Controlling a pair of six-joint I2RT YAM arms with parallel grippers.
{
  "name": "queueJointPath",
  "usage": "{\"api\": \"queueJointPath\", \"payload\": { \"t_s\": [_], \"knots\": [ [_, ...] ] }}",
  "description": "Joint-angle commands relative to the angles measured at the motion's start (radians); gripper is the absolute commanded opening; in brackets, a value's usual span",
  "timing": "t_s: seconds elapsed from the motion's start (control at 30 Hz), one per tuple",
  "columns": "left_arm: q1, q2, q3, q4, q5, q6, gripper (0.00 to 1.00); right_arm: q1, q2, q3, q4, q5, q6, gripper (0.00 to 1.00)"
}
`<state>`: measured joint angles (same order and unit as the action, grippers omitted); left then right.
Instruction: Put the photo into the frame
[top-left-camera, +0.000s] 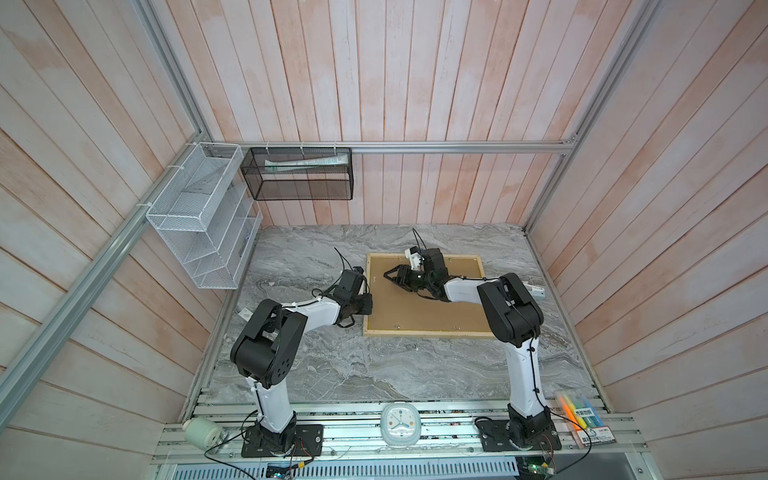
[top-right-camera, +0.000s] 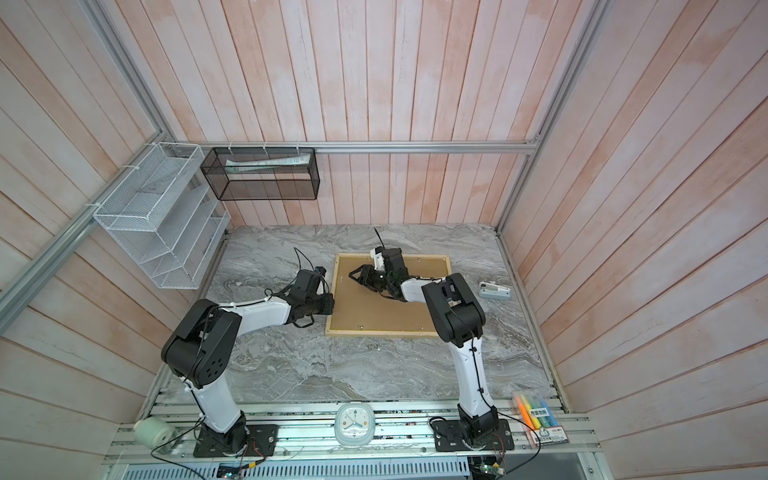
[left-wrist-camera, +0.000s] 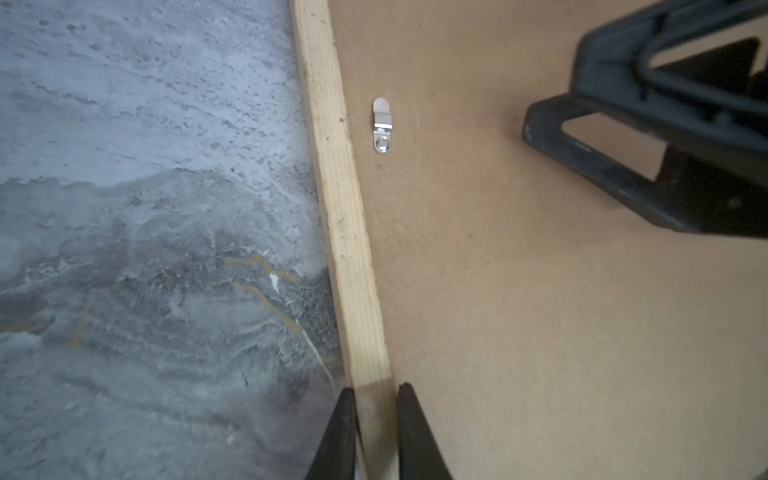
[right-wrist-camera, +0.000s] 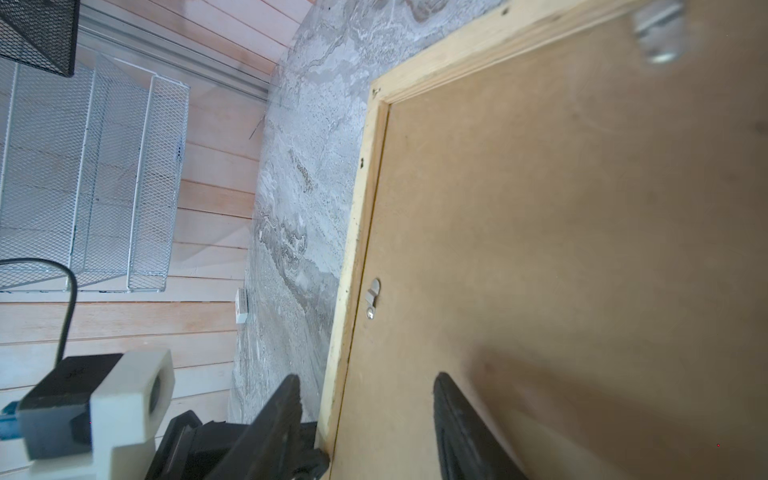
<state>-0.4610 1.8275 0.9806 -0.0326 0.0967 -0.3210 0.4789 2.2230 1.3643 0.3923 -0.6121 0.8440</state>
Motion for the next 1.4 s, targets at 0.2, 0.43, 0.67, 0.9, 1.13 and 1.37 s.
{"api": "queueJointPath", "payload": {
  "t_s": [0.2,0.43,0.67,0.9,1.13,1.37],
  "knots": [
    [-0.004,0.051,-0.024,-0.048,0.055,0.06,0.08,0.019,0.099,0.129,-0.14,-0.008,-0.04,0.5],
    [-0.004,0.05,-0.028,-0.048,0.057,0.045,0.08,0.032,0.144,0.205,-0.202,-0.028,-0.061,0.5],
    [-0.004,0.047,-0.022,-0.044,0.067,0.043,0.08,0.052,0.189,0.274,-0.269,-0.04,-0.085,0.49],
    [-0.004,0.047,-0.018,-0.046,0.07,0.046,0.08,0.058,0.219,0.311,-0.313,-0.078,-0.112,0.49],
    [-0.003,0.05,-0.015,-0.045,0.07,0.053,0.08,0.058,0.242,0.356,-0.445,-0.083,-0.212,0.49],
    [-0.004,0.056,-0.014,-0.04,0.072,0.057,0.08,0.068,0.274,0.41,-0.583,-0.084,-0.313,0.49]
  ]
}}
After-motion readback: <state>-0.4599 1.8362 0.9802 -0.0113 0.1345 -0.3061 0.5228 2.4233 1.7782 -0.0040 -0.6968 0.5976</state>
